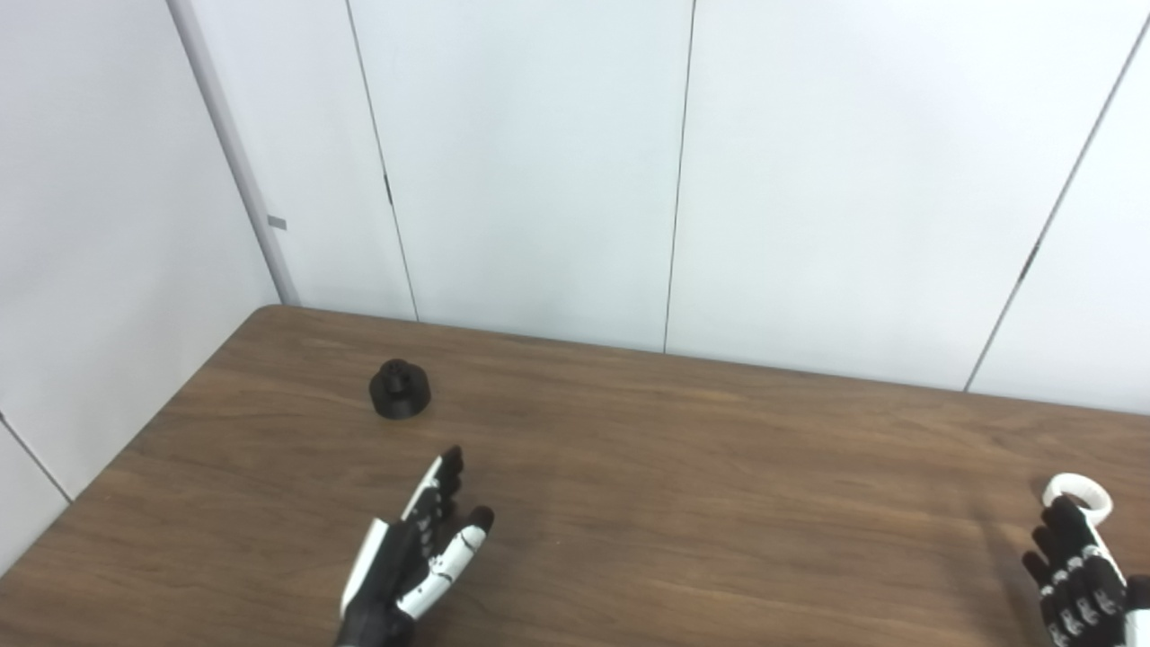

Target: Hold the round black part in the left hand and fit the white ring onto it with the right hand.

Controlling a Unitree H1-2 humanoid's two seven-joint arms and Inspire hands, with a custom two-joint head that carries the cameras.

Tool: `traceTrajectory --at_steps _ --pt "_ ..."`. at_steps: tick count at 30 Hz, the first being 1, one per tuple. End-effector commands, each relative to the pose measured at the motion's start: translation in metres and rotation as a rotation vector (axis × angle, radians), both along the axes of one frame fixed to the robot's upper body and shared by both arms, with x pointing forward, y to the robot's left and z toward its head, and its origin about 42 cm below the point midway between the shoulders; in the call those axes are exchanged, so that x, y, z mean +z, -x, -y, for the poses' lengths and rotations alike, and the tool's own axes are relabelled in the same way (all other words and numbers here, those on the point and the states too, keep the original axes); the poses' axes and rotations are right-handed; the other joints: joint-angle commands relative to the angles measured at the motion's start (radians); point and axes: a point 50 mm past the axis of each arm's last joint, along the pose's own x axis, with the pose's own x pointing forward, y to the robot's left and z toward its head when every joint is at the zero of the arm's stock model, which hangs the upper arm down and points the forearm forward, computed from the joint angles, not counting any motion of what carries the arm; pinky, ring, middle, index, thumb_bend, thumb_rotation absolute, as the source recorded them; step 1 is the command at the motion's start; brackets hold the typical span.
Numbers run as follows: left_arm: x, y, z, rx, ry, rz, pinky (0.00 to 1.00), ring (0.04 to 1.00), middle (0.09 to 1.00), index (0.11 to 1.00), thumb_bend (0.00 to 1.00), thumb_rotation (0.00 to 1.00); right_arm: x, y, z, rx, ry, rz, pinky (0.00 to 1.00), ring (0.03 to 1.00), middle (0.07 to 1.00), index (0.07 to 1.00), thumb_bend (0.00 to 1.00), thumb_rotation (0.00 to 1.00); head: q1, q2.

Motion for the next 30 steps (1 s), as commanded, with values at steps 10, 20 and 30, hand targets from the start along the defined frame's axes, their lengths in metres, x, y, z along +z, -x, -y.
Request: traceTrajectory --at_steps 10,20,30 --pt "0.056 -0.033 -0.038 0.146 -0.425 -0.006 0.97 0.960 0.938 0.986 0.90 0.39 -0.024 0.015 0.000 -0.006 -0.028 -0.068 1.00 0.998 0.985 0.962 0.67 1.00 0.021 -0.005" --pt "0.071 -0.059 -0.064 0.248 -0.757 -0.097 0.99 0.999 0.971 0.955 0.96 0.51 -0.025 0.015 0.002 -0.006 -0.029 -0.073 0.99 1.000 0.988 0.959 0.68 1.00 0.021 -0.005" --pt "0.060 -0.091 -0.095 0.313 -0.896 -0.159 1.00 1.000 0.975 0.915 0.95 0.52 -0.025 0.013 -0.002 -0.003 -0.038 -0.074 0.98 0.989 0.979 0.950 0.67 1.00 0.008 -0.007"
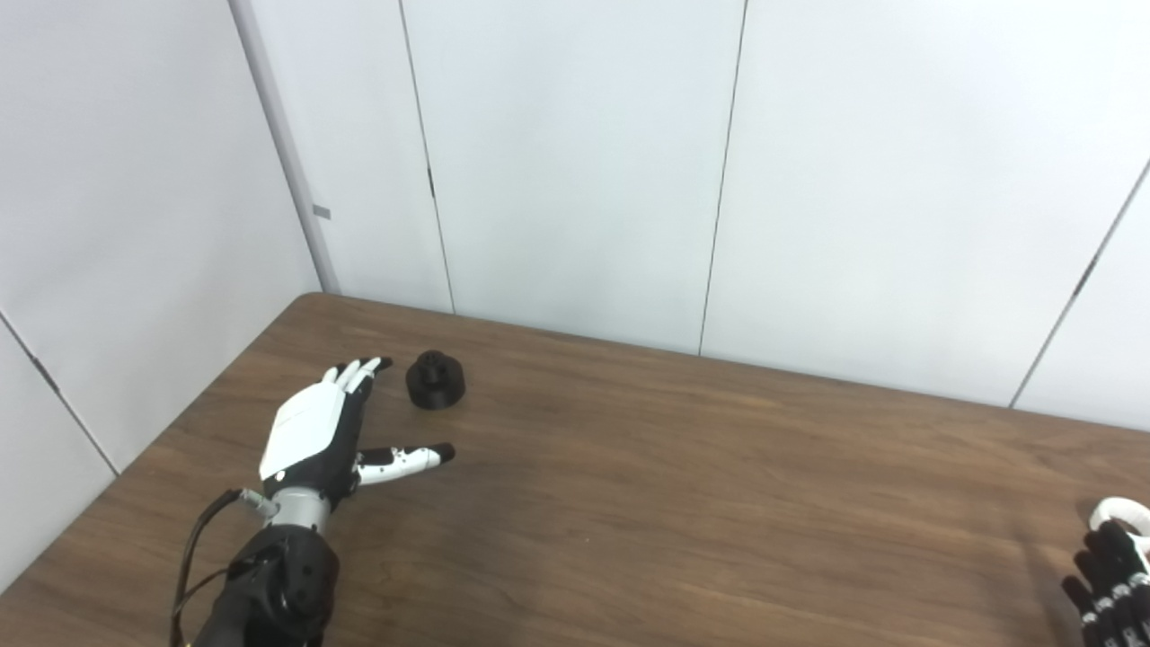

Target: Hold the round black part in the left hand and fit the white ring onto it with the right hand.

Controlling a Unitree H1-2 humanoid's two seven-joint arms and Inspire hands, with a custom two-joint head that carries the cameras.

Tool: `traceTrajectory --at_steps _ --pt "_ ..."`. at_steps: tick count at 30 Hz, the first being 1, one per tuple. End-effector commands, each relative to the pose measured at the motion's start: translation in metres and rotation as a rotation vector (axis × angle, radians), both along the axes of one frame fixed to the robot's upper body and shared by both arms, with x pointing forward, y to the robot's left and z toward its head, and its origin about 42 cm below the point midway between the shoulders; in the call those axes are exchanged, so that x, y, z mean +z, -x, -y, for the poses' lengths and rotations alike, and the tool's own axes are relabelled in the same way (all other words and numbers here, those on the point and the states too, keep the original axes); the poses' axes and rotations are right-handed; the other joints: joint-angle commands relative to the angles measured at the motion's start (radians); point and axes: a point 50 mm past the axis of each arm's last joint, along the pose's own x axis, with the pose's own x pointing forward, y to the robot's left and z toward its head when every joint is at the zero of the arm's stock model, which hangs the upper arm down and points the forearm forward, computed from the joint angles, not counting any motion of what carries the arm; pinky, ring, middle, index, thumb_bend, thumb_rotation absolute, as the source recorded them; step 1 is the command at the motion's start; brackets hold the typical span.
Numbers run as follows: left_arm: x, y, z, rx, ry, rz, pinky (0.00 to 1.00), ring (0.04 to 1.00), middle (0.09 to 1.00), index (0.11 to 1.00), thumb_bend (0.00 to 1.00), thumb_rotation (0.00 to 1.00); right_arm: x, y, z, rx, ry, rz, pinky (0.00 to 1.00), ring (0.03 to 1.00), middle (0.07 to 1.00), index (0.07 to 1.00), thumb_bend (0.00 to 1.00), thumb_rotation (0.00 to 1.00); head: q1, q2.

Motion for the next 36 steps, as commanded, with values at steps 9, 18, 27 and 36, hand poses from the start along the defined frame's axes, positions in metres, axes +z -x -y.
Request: traceTrajectory --at_steps 9,18,27,36 --pt "0.008 -0.042 -0.026 0.064 -0.056 0.044 1.00 1.000 0.986 0.896 0.94 0.52 -0.024 0.014 -0.002 0.002 -0.038 -0.069 1.00 0.990 0.981 0.949 0.66 1.00 -0.005 0.001" --pt "0.007 -0.068 -0.035 0.096 0.020 0.007 1.00 1.000 0.979 0.894 0.93 0.50 -0.024 0.015 -0.007 0.005 -0.039 -0.077 0.99 0.987 0.976 0.952 0.66 1.00 -0.008 0.003" --pt "0.009 -0.096 -0.038 0.098 0.127 -0.021 1.00 1.000 0.975 0.883 0.96 0.47 -0.025 0.017 -0.011 0.001 -0.037 -0.081 0.99 0.978 0.971 0.952 0.67 1.00 -0.017 0.006" --pt "0.010 -0.123 -0.030 0.089 0.127 -0.046 1.00 1.000 0.973 0.862 0.97 0.39 -0.025 0.019 -0.008 -0.003 -0.019 -0.081 0.99 0.978 0.973 0.954 0.69 1.00 -0.022 0.008"
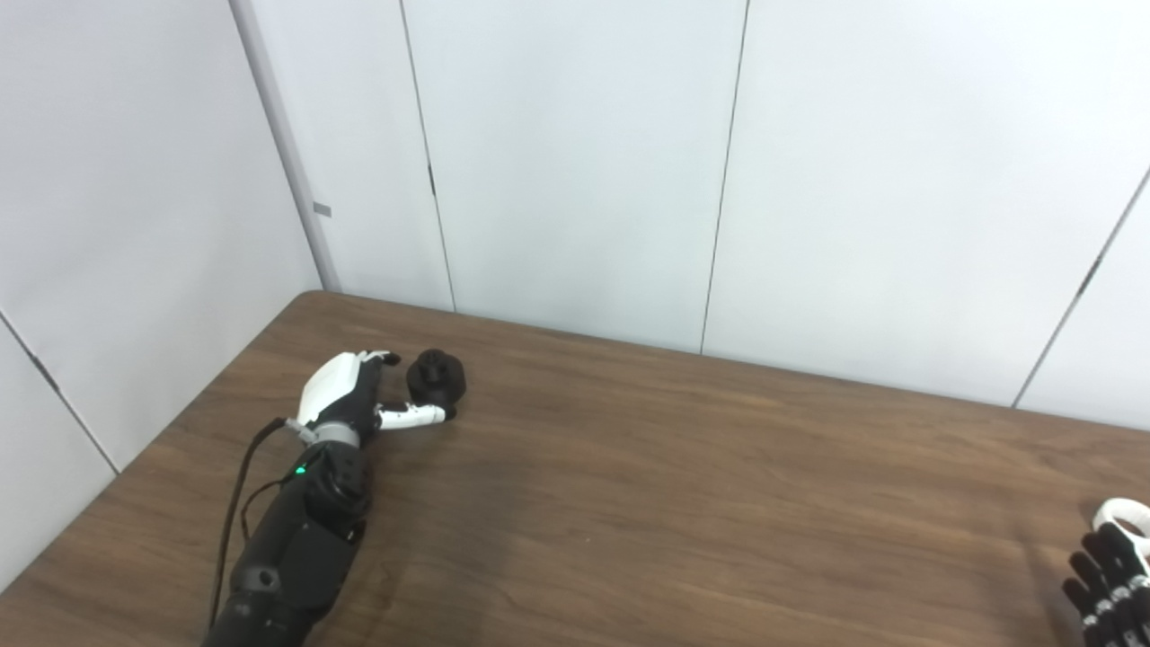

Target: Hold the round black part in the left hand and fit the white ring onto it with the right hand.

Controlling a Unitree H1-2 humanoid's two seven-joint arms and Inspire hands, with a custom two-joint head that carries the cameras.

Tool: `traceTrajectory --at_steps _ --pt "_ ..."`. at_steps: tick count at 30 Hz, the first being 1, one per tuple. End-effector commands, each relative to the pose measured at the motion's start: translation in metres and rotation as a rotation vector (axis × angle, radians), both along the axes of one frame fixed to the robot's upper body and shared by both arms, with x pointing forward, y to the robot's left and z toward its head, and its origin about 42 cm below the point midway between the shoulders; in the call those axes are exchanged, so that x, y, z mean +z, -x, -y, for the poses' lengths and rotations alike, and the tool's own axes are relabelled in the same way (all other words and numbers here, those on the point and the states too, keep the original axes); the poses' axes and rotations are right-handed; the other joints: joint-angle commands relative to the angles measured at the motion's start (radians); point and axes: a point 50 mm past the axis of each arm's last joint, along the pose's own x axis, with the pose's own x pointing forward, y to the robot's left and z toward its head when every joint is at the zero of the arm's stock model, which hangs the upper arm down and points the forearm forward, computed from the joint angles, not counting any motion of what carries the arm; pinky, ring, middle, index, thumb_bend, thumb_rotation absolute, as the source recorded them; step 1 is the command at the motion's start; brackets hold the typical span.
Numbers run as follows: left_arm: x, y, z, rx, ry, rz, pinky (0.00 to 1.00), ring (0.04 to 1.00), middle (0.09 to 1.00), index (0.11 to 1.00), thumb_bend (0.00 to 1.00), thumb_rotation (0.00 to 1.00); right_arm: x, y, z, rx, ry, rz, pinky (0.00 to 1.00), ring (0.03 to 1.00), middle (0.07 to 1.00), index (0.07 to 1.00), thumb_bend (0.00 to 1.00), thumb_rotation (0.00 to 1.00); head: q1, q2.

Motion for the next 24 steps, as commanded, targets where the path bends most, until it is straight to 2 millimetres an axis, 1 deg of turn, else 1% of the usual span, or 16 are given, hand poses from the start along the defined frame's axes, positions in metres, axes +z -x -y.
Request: traceTrajectory --at_steps 1,6,14,24 --pt "0.032 -0.018 -0.006 -0.007 -0.058 0.083 1.00 1.000 0.975 0.860 0.97 0.37 -0.025 0.017 -0.007 -0.003 -0.030 -0.078 0.98 0.976 0.971 0.952 0.69 1.00 -0.002 -0.001" --pt "0.031 -0.028 -0.001 -0.013 -0.076 0.073 1.00 1.000 0.972 0.853 0.95 0.34 -0.024 0.017 -0.009 0.003 -0.041 -0.072 0.99 0.976 0.972 0.950 0.68 1.00 -0.005 -0.001" --pt "0.030 -0.035 0.003 -0.016 -0.098 0.060 1.00 1.000 0.971 0.850 0.91 0.32 -0.023 0.016 -0.010 0.006 -0.050 -0.066 0.99 0.981 0.970 0.945 0.66 1.00 -0.005 0.001" --pt "0.030 -0.033 0.002 0.005 -0.110 0.061 1.00 1.000 0.957 0.809 0.88 0.29 -0.020 0.016 -0.011 0.007 -0.048 -0.064 0.98 0.980 0.972 0.949 0.66 1.00 -0.004 0.004"
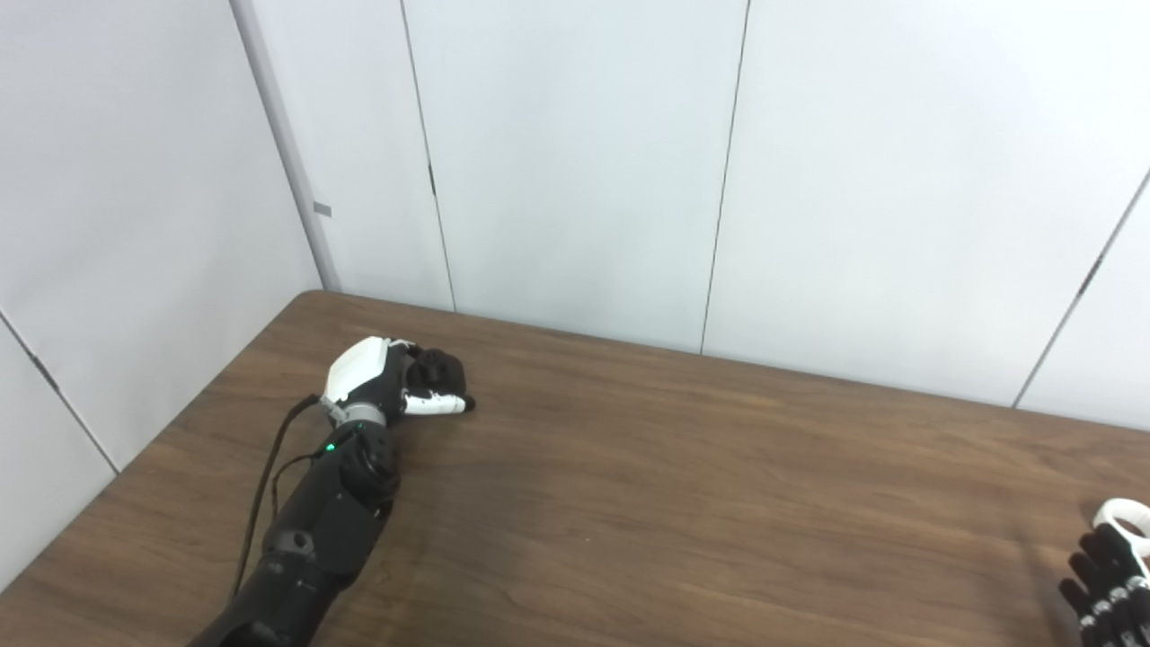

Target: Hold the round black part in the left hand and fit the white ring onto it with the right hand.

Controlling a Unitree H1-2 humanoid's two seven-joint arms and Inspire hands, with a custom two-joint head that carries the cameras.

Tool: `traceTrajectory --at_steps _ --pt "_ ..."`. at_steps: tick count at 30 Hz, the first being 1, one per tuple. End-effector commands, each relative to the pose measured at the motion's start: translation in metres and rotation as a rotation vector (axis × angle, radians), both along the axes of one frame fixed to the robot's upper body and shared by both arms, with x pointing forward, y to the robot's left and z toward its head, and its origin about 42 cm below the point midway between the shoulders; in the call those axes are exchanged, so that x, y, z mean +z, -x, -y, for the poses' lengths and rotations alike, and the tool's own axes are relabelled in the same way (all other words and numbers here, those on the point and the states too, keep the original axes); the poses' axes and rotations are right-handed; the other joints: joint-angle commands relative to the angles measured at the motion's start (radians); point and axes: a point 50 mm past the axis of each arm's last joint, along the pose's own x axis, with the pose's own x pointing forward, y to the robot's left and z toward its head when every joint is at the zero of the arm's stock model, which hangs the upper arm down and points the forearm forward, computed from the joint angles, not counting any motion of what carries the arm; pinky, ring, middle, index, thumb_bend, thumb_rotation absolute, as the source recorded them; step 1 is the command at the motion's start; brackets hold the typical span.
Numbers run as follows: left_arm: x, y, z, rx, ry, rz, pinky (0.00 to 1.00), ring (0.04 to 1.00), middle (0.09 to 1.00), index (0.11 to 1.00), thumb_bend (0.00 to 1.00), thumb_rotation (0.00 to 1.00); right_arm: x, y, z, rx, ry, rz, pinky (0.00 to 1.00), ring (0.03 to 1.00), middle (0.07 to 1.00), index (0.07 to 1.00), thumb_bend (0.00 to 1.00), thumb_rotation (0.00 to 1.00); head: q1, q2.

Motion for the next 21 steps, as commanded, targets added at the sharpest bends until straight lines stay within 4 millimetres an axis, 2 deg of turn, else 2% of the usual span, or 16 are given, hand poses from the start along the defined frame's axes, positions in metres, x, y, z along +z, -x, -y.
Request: traceTrajectory --at_steps 1,21 --pt "0.0297 -0.0096 -0.0095 0.016 -0.053 0.087 1.00 0.999 0.951 0.799 0.87 0.28 -0.0206 0.0149 -0.0090 0.002 -0.043 -0.068 0.98 0.983 0.974 0.953 0.66 1.00 0.001 0.001" --pt "0.0308 -0.0047 -0.0119 0.047 -0.050 0.078 1.00 0.986 0.923 0.752 0.81 0.19 -0.0174 0.0140 -0.0049 0.008 -0.038 -0.064 0.99 0.992 0.977 0.957 0.66 1.00 0.012 0.019"
